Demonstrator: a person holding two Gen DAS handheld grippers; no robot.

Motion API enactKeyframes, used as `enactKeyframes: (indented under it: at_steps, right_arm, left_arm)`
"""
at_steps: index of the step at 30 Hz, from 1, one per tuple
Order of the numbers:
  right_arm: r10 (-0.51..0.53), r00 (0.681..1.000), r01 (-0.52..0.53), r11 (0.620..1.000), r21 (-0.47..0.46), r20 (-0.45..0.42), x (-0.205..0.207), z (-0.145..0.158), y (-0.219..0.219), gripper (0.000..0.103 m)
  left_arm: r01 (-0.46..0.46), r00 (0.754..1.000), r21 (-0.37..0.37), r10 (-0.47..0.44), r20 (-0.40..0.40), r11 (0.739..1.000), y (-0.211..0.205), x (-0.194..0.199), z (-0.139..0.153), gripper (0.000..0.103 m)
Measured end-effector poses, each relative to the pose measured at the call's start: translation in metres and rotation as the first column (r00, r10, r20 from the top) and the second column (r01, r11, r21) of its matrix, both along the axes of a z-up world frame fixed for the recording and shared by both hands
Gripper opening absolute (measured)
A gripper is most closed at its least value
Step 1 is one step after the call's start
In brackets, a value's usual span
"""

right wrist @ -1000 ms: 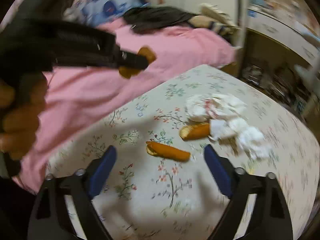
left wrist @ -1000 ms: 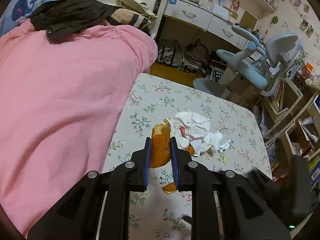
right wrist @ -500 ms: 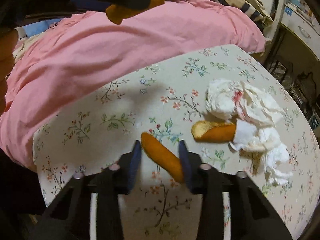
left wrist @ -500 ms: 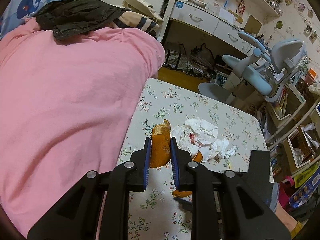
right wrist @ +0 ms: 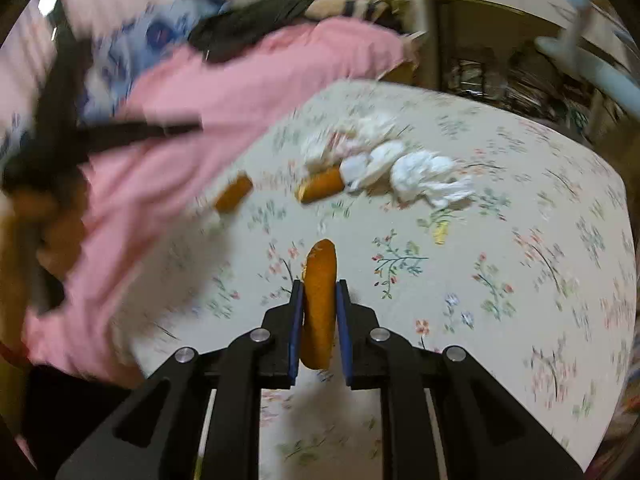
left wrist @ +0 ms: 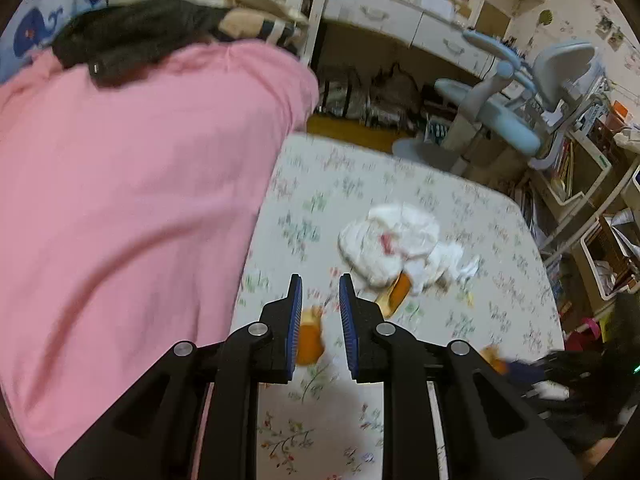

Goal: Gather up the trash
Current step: 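Lift the snack stick with the left tool while the right tool grasps another stick, then carry both held snack sticks down toward the yellow bin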

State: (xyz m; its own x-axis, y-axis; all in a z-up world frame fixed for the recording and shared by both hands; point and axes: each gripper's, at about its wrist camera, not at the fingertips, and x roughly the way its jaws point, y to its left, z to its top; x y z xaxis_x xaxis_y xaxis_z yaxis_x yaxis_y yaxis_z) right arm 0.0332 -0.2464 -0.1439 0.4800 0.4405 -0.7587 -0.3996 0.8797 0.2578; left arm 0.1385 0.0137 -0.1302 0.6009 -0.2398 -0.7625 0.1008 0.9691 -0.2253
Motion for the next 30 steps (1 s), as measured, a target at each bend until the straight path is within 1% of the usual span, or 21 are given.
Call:
enactKeyframes:
  at_steps: [2, 3, 5, 6, 7, 8, 9, 10, 12, 13, 14, 15, 18, 20, 22, 23, 24, 26, 28, 30]
  right_arm:
    - [-0.043, 0.999, 0.042, 0.996, 0.073, 0.013, -0.005, 0.013, -0.009, 0.016]
    - [-0.066, 0.998, 0.063, 0.991, 0.121, 0.023, -0.011, 0.022, -0.014, 0.016]
    - [-0.086, 0.996, 0.079, 0.980, 0.183, 0.031, -0.020, 0.028, -0.020, 0.016]
    - [-0.090, 0.995, 0.082, 0.974, 0.209, 0.031, -0.022, 0.030, -0.020, 0.016]
    - [-0.092, 0.995, 0.083, 0.973, 0.217, 0.031, -0.024, 0.030, -0.020, 0.016]
    - [-0.092, 0.995, 0.083, 0.973, 0.216, 0.035, -0.027, 0.031, -0.019, 0.016]
    - [-0.089, 0.995, 0.079, 0.974, 0.211, 0.039, -0.028, 0.032, -0.017, 0.016]
    - [-0.089, 0.995, 0.078, 0.975, 0.209, 0.041, -0.028, 0.032, -0.017, 0.016]
    - [-0.087, 0.995, 0.076, 0.974, 0.212, 0.042, -0.029, 0.033, -0.019, 0.016]
    - [-0.088, 0.995, 0.078, 0.974, 0.214, 0.041, -0.030, 0.033, -0.023, 0.016]
    - [-0.091, 0.995, 0.080, 0.973, 0.216, 0.040, -0.030, 0.033, -0.025, 0.016]
    - [-0.093, 0.995, 0.082, 0.972, 0.219, 0.040, -0.029, 0.033, -0.026, 0.016]
    - [-0.098, 0.994, 0.086, 0.971, 0.225, 0.046, -0.029, 0.034, -0.027, 0.016]
    - [-0.103, 0.993, 0.088, 0.970, 0.227, 0.054, -0.032, 0.036, -0.028, 0.016]
    - [-0.107, 0.992, 0.090, 0.968, 0.234, 0.064, -0.035, 0.038, -0.030, 0.016]
    - [-0.110, 0.992, 0.091, 0.967, 0.236, 0.067, -0.035, 0.039, -0.030, 0.016]
    - [-0.115, 0.991, 0.094, 0.966, 0.241, 0.073, -0.037, 0.041, -0.030, 0.016]
    - [-0.121, 0.989, 0.098, 0.964, 0.248, 0.080, -0.038, 0.042, -0.031, 0.017]
    - [-0.130, 0.987, 0.104, 0.964, 0.245, 0.096, -0.043, 0.044, -0.031, 0.016]
    - [-0.138, 0.984, 0.109, 0.963, 0.245, 0.108, -0.049, 0.045, -0.031, 0.017]
  left_arm:
    - [0.007, 0.999, 0.013, -0.006, -0.036, 1.000, -0.002, 0.004, -0.015, 0.019]
    - [0.018, 0.999, 0.019, -0.017, -0.050, 1.000, -0.004, 0.005, -0.022, 0.021]
    - [0.047, 0.996, 0.045, -0.043, -0.077, 0.998, -0.016, 0.007, -0.039, 0.028]
    - [0.048, 0.996, 0.069, -0.043, -0.081, 0.996, -0.021, 0.008, -0.044, 0.033]
    - [0.045, 0.996, 0.110, -0.036, -0.080, 0.993, -0.027, 0.008, -0.050, 0.036]
    - [0.039, 0.996, 0.144, -0.027, -0.082, 0.989, -0.031, 0.009, -0.055, 0.036]
    - [0.032, 0.996, 0.163, -0.018, -0.090, 0.986, -0.034, 0.010, -0.059, 0.036]
    - [0.030, 0.995, 0.166, -0.014, -0.095, 0.986, -0.034, 0.011, -0.062, 0.036]
    - [0.020, 0.994, 0.174, -0.001, -0.107, 0.985, -0.034, 0.012, -0.068, 0.036]
    - [0.024, 0.993, 0.186, -0.003, -0.116, 0.982, -0.036, 0.012, -0.073, 0.033]
    - [0.024, 0.995, 0.200, -0.004, -0.100, 0.979, -0.037, 0.011, -0.074, 0.027]
    - [0.034, 0.995, 0.212, -0.013, -0.100, 0.977, -0.038, 0.011, -0.075, 0.018]
    - [0.053, 0.997, 0.198, -0.041, -0.068, 0.979, -0.042, 0.005, -0.066, 0.017]
    - [0.068, 0.998, 0.183, -0.063, -0.030, 0.981, -0.045, -0.001, -0.052, 0.017]
    - [0.083, 0.996, 0.156, -0.089, 0.029, 0.984, -0.049, -0.015, -0.030, 0.017]
    - [0.086, 0.994, 0.157, -0.095, 0.050, 0.984, -0.052, -0.020, -0.023, 0.017]
    - [0.090, 0.991, 0.162, -0.104, 0.082, 0.983, -0.055, -0.031, -0.012, 0.017]
    - [0.099, 0.986, 0.160, -0.119, 0.118, 0.982, -0.060, -0.046, 0.002, 0.017]
    - [0.097, 0.979, 0.176, -0.125, 0.158, 0.980, -0.065, -0.060, 0.016, 0.017]
    - [0.090, 0.973, 0.162, -0.121, 0.194, 0.983, -0.066, -0.073, 0.029, 0.017]
